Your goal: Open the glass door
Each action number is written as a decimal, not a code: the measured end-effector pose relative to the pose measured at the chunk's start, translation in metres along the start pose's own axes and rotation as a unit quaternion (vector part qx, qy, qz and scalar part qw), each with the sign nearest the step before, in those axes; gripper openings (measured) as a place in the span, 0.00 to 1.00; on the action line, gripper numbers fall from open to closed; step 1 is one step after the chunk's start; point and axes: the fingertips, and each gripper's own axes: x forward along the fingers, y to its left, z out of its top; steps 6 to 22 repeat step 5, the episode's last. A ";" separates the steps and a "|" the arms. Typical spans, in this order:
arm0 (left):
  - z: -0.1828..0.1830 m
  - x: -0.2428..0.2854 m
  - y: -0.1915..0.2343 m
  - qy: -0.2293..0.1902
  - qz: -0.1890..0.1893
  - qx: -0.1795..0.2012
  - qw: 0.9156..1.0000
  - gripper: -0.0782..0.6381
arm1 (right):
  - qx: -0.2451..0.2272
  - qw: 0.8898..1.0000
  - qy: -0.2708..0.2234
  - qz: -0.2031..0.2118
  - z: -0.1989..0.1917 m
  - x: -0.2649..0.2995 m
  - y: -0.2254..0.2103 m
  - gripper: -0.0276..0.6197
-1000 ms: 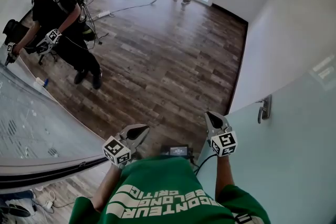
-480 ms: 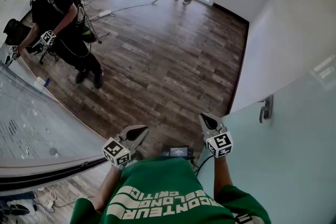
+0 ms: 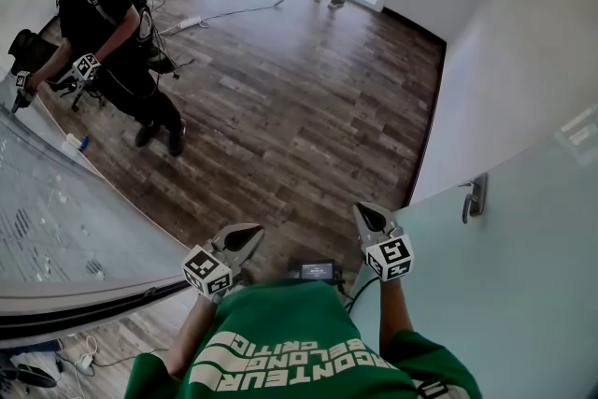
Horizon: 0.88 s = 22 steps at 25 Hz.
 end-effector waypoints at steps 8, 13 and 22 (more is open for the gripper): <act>0.005 0.000 0.005 -0.002 0.001 0.000 1.000 0.12 | 0.002 1.000 0.002 0.001 0.003 0.007 -0.001 0.03; 0.005 0.000 0.005 -0.002 0.001 0.000 1.000 0.12 | 0.002 1.000 0.002 0.001 0.003 0.007 -0.001 0.03; 0.005 0.000 0.005 -0.002 0.001 0.000 1.000 0.12 | 0.002 1.000 0.002 0.001 0.003 0.007 -0.001 0.03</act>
